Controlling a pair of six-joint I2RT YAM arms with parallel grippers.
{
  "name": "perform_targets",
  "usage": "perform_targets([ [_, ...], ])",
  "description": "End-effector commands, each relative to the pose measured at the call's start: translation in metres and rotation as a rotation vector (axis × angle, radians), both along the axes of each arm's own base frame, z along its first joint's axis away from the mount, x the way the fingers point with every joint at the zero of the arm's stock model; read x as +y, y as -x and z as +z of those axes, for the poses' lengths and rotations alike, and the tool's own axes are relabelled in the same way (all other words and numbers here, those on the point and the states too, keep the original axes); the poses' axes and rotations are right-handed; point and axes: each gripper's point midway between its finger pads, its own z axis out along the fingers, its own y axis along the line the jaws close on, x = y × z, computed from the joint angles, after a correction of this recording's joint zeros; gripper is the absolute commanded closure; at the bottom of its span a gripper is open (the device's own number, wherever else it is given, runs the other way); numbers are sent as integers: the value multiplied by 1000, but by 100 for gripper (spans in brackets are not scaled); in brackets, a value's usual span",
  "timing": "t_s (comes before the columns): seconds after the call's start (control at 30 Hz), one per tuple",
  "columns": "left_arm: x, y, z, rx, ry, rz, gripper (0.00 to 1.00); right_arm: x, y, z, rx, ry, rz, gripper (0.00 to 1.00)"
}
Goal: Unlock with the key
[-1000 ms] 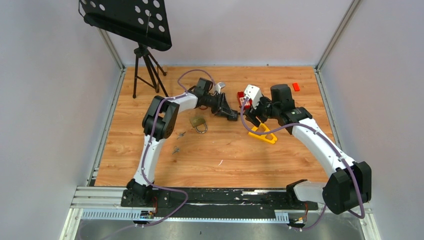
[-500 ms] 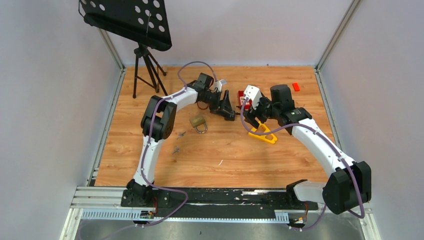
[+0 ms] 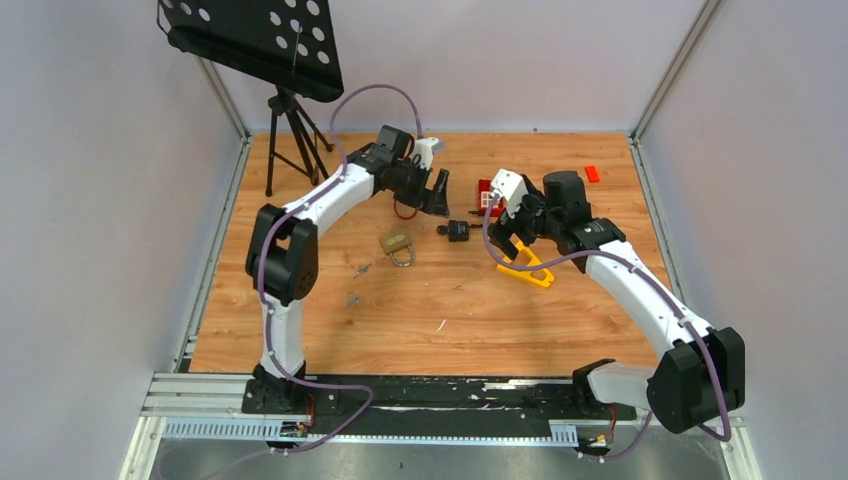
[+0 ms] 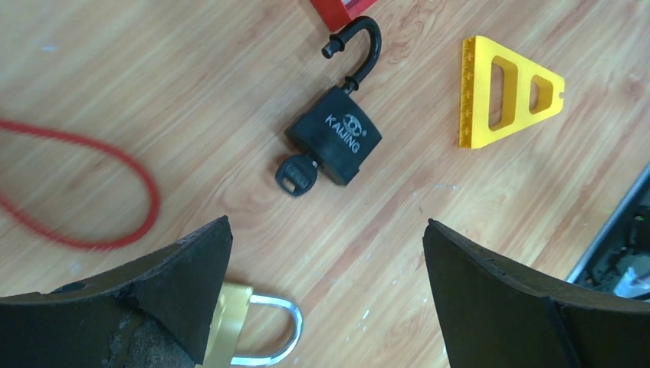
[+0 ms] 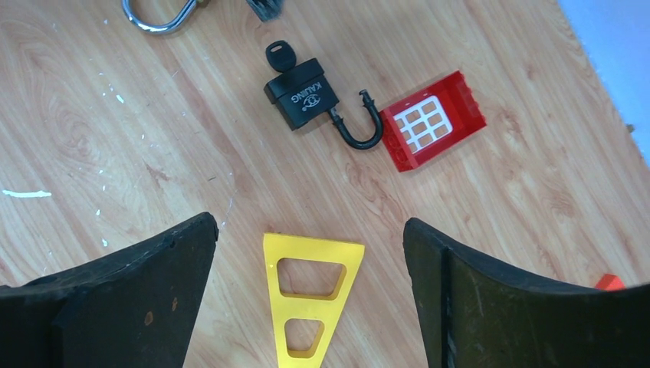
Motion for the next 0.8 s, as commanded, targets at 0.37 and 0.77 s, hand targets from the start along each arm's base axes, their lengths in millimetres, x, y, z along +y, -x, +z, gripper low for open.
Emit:
perform_targets([
  [0.37, 131, 16, 46, -509, -506, 46, 0, -8, -19, 56, -98, -138, -181, 0],
  [0.77, 164, 58, -16, -245, -575, -67, 0, 21, 12, 19, 104, -167, 14, 0],
])
